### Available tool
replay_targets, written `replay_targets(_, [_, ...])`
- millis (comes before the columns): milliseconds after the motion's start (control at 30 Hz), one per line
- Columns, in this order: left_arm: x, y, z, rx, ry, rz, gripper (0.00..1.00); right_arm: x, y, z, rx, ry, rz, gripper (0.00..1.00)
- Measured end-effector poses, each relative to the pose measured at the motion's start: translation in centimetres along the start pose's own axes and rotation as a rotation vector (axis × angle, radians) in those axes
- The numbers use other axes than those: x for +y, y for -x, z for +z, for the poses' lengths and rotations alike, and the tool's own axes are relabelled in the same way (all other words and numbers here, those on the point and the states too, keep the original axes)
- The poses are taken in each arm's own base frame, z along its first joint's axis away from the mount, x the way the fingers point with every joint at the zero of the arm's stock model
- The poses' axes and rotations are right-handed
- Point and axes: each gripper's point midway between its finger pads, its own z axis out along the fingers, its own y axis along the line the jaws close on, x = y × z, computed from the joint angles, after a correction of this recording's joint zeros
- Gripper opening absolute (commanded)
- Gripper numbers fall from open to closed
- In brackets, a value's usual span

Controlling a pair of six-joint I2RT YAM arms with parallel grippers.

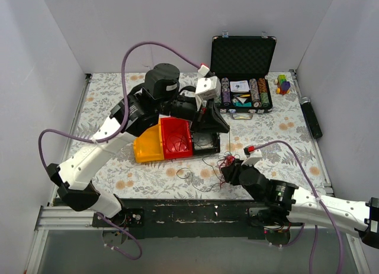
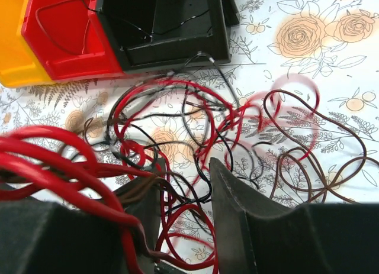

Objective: Untangle the cables
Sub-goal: Untie the cable.

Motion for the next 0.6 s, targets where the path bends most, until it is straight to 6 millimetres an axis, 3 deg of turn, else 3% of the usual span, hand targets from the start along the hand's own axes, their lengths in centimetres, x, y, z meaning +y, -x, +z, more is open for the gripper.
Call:
replay_targets(233, [0.4,3.5,-2.1,-0.026,0.122,0.121,0.00,0.5,0.3,0.3,0.016,-0.050,0.079,0.41])
replay_targets(367, [0.9,5.0,-3.1,-0.042,0.192,0.165,0.00,1.3,1.0,0.4,0.003,-0.048,0.141,0.33])
replay_targets(467, [1.1,5.7,-3.7,-0.047,0.229,0.186,0.00,1.9,1.6,0.3,-0.008,-0.038,0.178,0.20])
replay_targets(600, [1.9,7.1,-4.3,-0.077,0.293,0.229,0.00,1.9,1.5,0.4,-0.002,-0.058,0.214,0.18])
